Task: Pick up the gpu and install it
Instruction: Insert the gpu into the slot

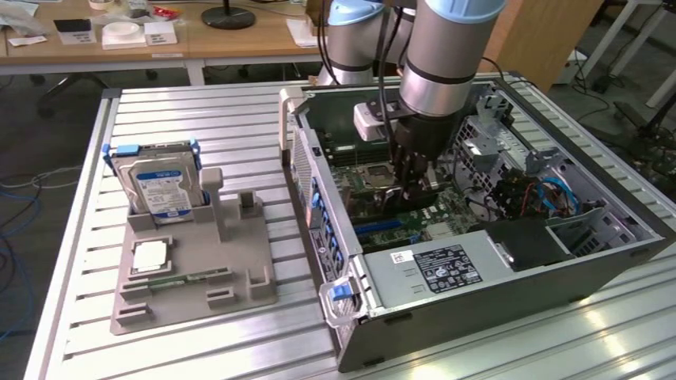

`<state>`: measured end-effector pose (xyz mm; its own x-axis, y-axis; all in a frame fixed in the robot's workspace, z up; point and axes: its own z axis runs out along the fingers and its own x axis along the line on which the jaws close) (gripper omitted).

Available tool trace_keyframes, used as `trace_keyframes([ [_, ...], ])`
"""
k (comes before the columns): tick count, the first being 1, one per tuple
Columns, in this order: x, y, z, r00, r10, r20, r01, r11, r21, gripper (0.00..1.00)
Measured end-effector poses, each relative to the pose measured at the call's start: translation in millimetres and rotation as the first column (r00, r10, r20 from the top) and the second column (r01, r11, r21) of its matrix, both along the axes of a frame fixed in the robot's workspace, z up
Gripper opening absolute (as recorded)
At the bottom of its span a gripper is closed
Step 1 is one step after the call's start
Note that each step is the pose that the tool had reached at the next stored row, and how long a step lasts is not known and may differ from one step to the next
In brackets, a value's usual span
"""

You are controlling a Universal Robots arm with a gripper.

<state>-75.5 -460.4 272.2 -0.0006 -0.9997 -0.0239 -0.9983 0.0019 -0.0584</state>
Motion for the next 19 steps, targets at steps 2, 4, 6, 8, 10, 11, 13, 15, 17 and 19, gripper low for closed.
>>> trace_keyframes([
  [2, -1.5, 0.0, -0.1, 1.0000, 0.000, 0.0001, 0.000, 1.0000, 0.0001, 0.27],
  [4, -2.8, 0.0, -0.1, 1.0000, 0.000, 0.0000, 0.000, 1.0000, 0.0001, 0.27],
  [6, -3.3, 0.0, -0.2, 1.0000, 0.000, 0.0000, 0.000, 1.0000, 0.0001, 0.27],
  [8, -4.0, 0.0, -0.4, 1.0000, 0.000, 0.0001, 0.000, 1.0000, 0.0000, 0.27],
  [10, -5.2, 0.0, -0.7, 1.0000, 0.000, 0.0001, 0.000, 1.0000, -0.0001, 0.27],
  [11, -5.8, 0.0, -0.8, 1.0000, 0.000, 0.0000, 0.000, 1.0000, -0.0001, 0.27],
  [13, -6.8, 0.0, -0.9, 1.0000, 0.000, 0.0000, 0.000, 1.0000, -0.0002, 0.27],
  [15, -6.9, -0.4, -1.0, 1.0000, 0.000, -0.0001, 0.000, 1.0000, -0.0004, 0.27],
  [17, -7.1, -0.4, -1.1, 1.0000, 0.000, -0.0001, 0.000, 1.0000, -0.0005, 0.27],
  [19, -7.8, -0.4, -1.4, 1.0000, 0.000, 0.0000, 0.000, 1.0000, -0.0005, 0.27],
])
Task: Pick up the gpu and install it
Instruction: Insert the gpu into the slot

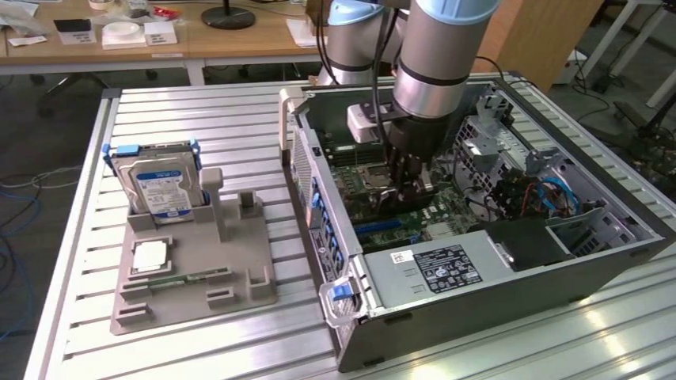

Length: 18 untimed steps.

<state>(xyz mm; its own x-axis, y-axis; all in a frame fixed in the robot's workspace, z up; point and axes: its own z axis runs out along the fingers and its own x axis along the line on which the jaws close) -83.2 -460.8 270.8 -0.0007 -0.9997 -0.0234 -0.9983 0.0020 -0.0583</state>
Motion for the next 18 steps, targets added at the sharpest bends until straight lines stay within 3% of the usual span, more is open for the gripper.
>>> trace_keyframes([
  [18, -5.2, 0.1, -1.4, 1.0000, 0.000, 0.0000, 0.000, 1.0000, 0.0000, 0.27],
])
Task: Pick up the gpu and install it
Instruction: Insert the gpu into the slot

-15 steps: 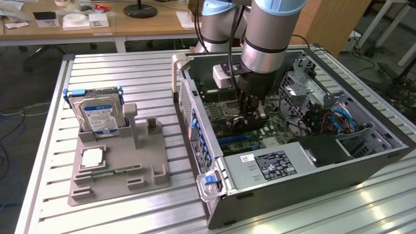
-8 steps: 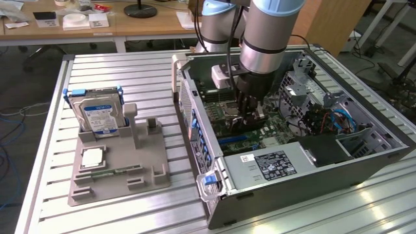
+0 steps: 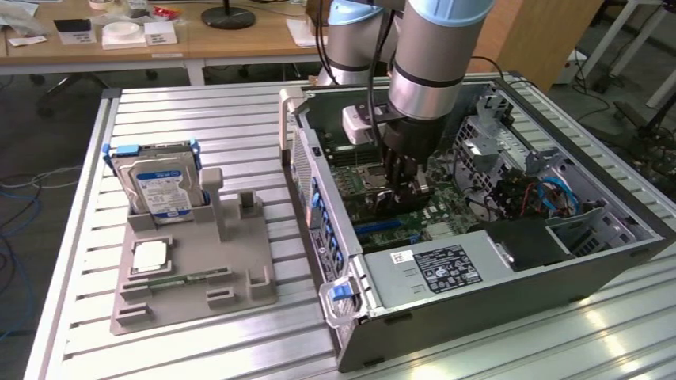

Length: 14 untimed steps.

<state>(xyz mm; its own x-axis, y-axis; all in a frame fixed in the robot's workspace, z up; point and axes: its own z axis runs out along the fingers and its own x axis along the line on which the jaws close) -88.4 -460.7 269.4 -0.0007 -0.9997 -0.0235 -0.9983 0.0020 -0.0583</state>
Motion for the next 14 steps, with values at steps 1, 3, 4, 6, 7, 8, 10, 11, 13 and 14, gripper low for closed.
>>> trace_keyframes([
  [1, 0.0, 0.0, 0.0, 1.0000, 0.000, 0.0000, 0.000, 1.0000, 0.0000, 0.27],
  [3, 0.0, 0.0, 0.0, 1.0000, 0.000, 0.0000, 0.000, 1.0000, 0.0000, 0.27],
  [4, 0.0, 0.0, 0.0, 1.0000, 0.000, 0.0000, 0.000, 1.0000, 0.0000, 0.27],
  [6, -0.2, 0.0, -0.9, 1.0000, 0.000, 0.0001, 0.000, 1.0000, 0.0002, 0.27],
  [7, -0.3, 0.0, -1.3, 1.0000, 0.000, 0.0000, 0.000, 1.0000, 0.0000, 0.27],
  [8, -0.4, 0.0, -1.8, 1.0000, 0.000, 0.0000, 0.000, 1.0000, 0.0000, 0.27],
  [10, -0.7, 0.0, -2.9, 1.0000, -0.001, 0.0000, 0.001, 1.0000, 0.0000, 0.27],
  [11, -0.8, 0.0, -3.3, 1.0000, -0.001, 0.0000, 0.001, 1.0000, -0.0001, 0.27],
  [13, -0.8, 0.0, -3.5, 1.0000, -0.002, -0.0002, 0.002, 1.0000, -0.0003, 0.27],
  [14, -0.8, 0.0, -3.8, 1.0000, -0.002, -0.0001, 0.002, 1.0000, -0.0001, 0.27],
])
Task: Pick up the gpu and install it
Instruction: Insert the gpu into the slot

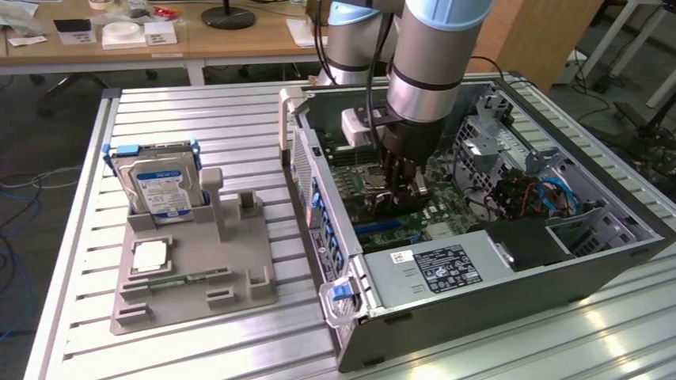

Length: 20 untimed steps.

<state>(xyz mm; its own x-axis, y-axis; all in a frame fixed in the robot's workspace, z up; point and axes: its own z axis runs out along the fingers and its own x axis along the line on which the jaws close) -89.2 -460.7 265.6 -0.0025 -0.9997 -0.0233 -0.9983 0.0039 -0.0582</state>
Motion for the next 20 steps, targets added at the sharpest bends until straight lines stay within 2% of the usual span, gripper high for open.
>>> trace_keyframes([
  [20, 0.0, 0.1, -8.5, 0.9999, -0.011, 0.0002, 0.011, 0.9999, -0.0010, 0.27],
])
